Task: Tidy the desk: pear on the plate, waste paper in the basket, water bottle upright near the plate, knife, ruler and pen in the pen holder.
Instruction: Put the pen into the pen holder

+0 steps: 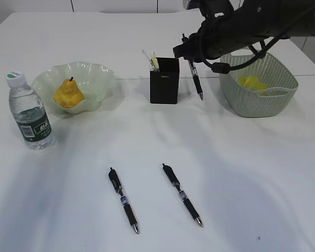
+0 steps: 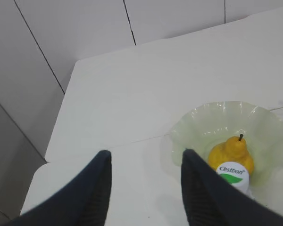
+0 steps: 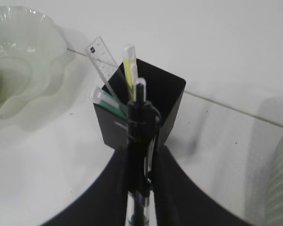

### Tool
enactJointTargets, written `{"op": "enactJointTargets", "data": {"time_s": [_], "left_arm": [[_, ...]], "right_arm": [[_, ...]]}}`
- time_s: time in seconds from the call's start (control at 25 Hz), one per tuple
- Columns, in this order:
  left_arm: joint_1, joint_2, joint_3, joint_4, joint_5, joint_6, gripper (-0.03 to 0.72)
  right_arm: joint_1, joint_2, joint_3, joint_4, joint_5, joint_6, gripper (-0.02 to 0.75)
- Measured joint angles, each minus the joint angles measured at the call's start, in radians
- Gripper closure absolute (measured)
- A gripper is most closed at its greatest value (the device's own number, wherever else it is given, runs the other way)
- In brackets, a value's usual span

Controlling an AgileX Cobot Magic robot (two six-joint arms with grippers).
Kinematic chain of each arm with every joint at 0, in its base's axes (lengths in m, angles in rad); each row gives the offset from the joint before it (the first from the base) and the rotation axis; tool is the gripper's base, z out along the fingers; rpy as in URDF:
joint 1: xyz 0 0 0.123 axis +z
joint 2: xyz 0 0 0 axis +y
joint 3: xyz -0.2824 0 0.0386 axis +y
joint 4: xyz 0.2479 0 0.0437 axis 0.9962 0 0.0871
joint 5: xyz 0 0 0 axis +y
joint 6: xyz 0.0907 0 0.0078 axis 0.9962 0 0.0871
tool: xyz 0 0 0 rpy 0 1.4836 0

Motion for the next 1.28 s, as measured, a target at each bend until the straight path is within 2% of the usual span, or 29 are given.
{"op": "enactJointTargets", "data": {"time_s": [0.48, 0.84, 1.28], "left_arm": [[0.0, 0.0, 0.0, 0.041, 0.0, 0.0, 0.347], [0.0, 0.0, 0.0, 0.07, 0.0, 0.0, 0.347], [0.0, 0.0, 0.0, 0.114, 0.0, 0.0, 0.347]], "right_arm": [[0.04, 0.0, 0.0, 0.0, -0.258, -0.036, 0.646], [0.046, 0.008, 0.0, 0.0, -0.389, -0.041, 0.646], [0.052, 0.07, 0.0, -0.068, -0.603, -0.043, 0.646]]}}
